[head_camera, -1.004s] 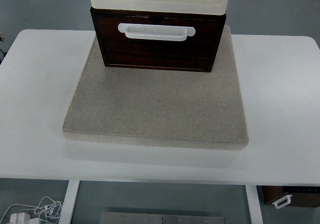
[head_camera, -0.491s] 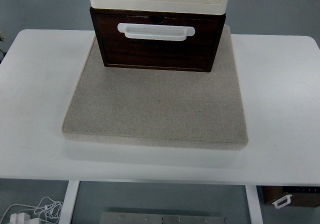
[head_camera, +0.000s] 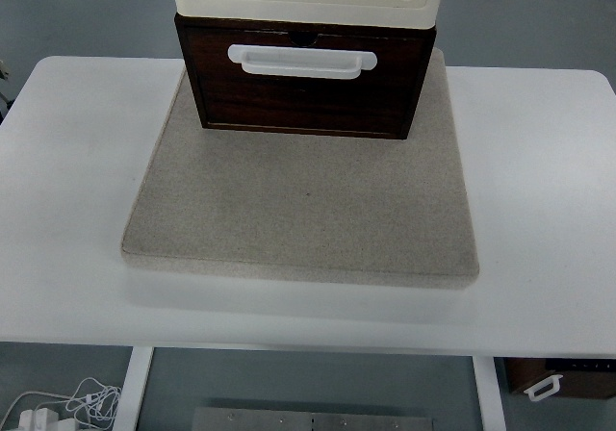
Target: Close the drawer under the combination cabinet
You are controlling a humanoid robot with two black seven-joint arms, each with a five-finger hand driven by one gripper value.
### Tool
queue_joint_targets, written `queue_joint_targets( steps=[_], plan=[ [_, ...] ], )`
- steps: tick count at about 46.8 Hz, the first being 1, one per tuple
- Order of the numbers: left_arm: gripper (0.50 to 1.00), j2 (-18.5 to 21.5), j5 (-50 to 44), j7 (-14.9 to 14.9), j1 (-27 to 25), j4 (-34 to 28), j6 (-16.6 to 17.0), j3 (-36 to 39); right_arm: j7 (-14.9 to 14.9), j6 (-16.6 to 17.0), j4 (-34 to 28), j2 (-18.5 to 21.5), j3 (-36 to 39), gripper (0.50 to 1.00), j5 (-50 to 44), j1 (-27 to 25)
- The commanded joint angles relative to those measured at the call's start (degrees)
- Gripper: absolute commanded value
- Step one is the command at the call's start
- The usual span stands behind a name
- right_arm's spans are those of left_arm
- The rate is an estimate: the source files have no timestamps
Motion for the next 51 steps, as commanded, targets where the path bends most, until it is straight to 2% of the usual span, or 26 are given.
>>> queue_joint_targets(
  steps=[1, 8, 18, 24, 37, 51],
  plan=[
    [1.0, -0.2, -3.7, 0.0, 2.9, -0.1, -0.4, 0.0, 0.0, 0.2, 0.1, 0.0, 0.2, 0.952, 0.0, 0.0],
    [1.0, -0.9, -7.4, 0.1, 7.2, 0.2, -4.7, 0.0, 0.0, 0.2, 0.1, 0.0, 0.3, 0.952, 0.0, 0.0],
    [1.0, -4.4, -7.9, 0.2, 12.9, 0.2, -11.9, 0.1, 0.0, 0.1, 0.1, 0.0, 0.1, 0.952, 0.0, -0.1],
    [1.0, -6.7, -8.0, 0.0, 14.7, 0.5, -14.3, 0.1, 0.2, 0.1, 0.1, 0.0, 0.0, 0.952, 0.0, -0.3],
    [1.0, -11.9, -10.2, -0.2, 16.0, 1.9, -15.2, -0.1, 0.4, 0.1, 0.1, 0.0, 0.0, 0.952, 0.0, -0.9],
    [1.0, -15.2, -13.4, -1.1, 17.1, 2.3, -15.2, -0.1, 0.4, -0.2, 0.0, 0.0, 0.5, 0.952, 0.1, -1.7]
  ],
)
